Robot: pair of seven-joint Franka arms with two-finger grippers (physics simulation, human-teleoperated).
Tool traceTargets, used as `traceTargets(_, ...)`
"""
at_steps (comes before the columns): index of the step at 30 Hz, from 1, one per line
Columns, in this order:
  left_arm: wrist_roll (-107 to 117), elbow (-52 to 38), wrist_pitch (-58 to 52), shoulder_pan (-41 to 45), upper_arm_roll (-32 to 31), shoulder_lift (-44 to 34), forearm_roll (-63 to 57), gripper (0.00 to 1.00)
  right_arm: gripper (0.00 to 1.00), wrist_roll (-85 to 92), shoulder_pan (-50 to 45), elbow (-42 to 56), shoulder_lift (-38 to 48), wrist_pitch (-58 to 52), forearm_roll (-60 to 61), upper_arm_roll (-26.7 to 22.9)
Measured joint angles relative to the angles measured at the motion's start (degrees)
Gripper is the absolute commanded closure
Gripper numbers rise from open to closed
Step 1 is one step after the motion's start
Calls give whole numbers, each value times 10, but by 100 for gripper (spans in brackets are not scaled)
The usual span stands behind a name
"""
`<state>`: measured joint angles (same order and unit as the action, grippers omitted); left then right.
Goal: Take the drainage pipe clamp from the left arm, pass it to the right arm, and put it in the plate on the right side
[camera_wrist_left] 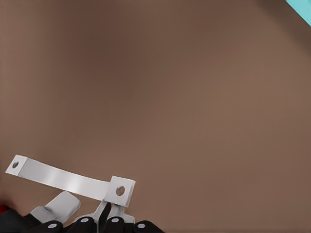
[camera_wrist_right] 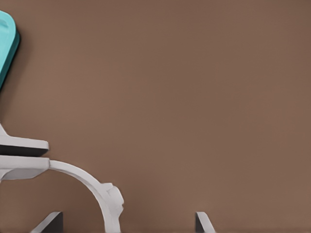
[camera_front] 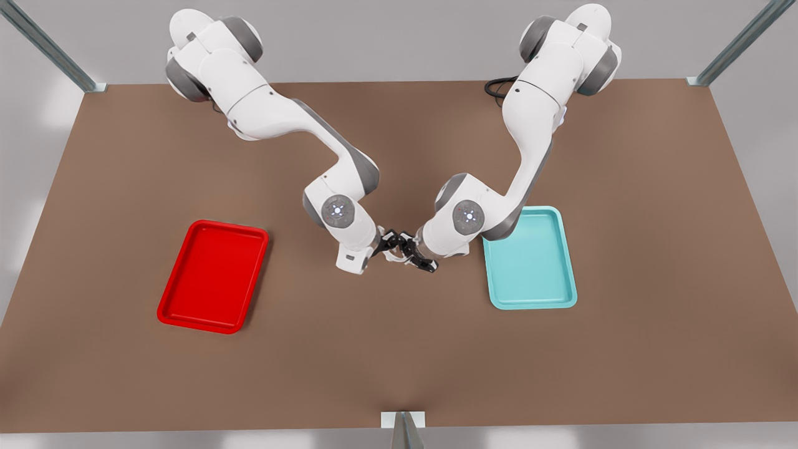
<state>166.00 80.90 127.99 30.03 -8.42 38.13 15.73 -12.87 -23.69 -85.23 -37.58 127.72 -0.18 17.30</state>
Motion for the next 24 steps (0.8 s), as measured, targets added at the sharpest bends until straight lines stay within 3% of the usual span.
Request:
traceTargets(15, 0, -12, -19, 3, 0, 0, -4, 79, 3, -3, -29, -32, -8, -1, -2, 0)
traceTargets(18, 0, -12, -20, 3, 0, 1, -3, 79, 71, 0, -29, -32, -10, 0, 0, 0)
traceTargets(19, 0, -12, -20, 3, 0, 1, -3, 79, 79, 2, -29, -32, -10, 1, 3, 0)
traceTargets(24, 0, -22, -23, 4, 0, 5, -4, 79, 79, 16, -29, -27, -10, 1, 10, 0)
